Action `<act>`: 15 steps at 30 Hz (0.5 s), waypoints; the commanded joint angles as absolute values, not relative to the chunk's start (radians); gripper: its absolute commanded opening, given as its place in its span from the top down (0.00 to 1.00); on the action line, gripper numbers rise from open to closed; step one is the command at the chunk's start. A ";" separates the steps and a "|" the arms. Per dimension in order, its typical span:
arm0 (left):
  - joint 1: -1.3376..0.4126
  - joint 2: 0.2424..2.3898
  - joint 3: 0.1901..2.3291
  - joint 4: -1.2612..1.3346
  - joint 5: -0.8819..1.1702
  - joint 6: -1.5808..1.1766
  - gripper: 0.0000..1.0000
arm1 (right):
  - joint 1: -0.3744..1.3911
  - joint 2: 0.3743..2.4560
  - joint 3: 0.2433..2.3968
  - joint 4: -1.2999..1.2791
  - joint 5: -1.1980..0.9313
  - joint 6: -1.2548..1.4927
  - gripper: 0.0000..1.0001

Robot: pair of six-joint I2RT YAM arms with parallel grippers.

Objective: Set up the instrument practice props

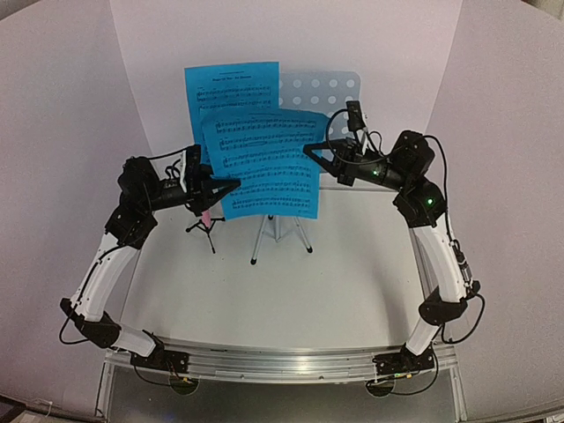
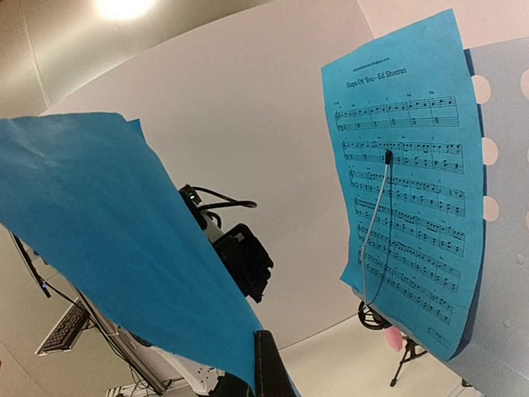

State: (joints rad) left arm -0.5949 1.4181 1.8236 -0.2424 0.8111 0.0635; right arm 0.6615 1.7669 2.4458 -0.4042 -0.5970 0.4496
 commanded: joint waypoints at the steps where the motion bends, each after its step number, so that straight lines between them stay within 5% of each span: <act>1: -0.597 1.447 1.890 -0.212 0.776 -0.040 0.98 | 0.645 1.788 2.454 -0.351 -0.616 0.510 1.00; 7: -0.598 1.478 1.981 -0.297 0.690 -0.200 1.00 | 0.616 1.800 2.440 -0.352 -0.519 0.563 0.99; 11: -0.598 1.489 2.041 -0.398 0.633 -0.268 1.00 | 0.611 1.792 2.406 -0.352 -0.402 0.575 0.78; 15: -0.598 1.497 2.085 -0.460 0.586 -0.277 1.00 | 0.611 1.786 2.407 -0.351 -0.342 0.575 0.68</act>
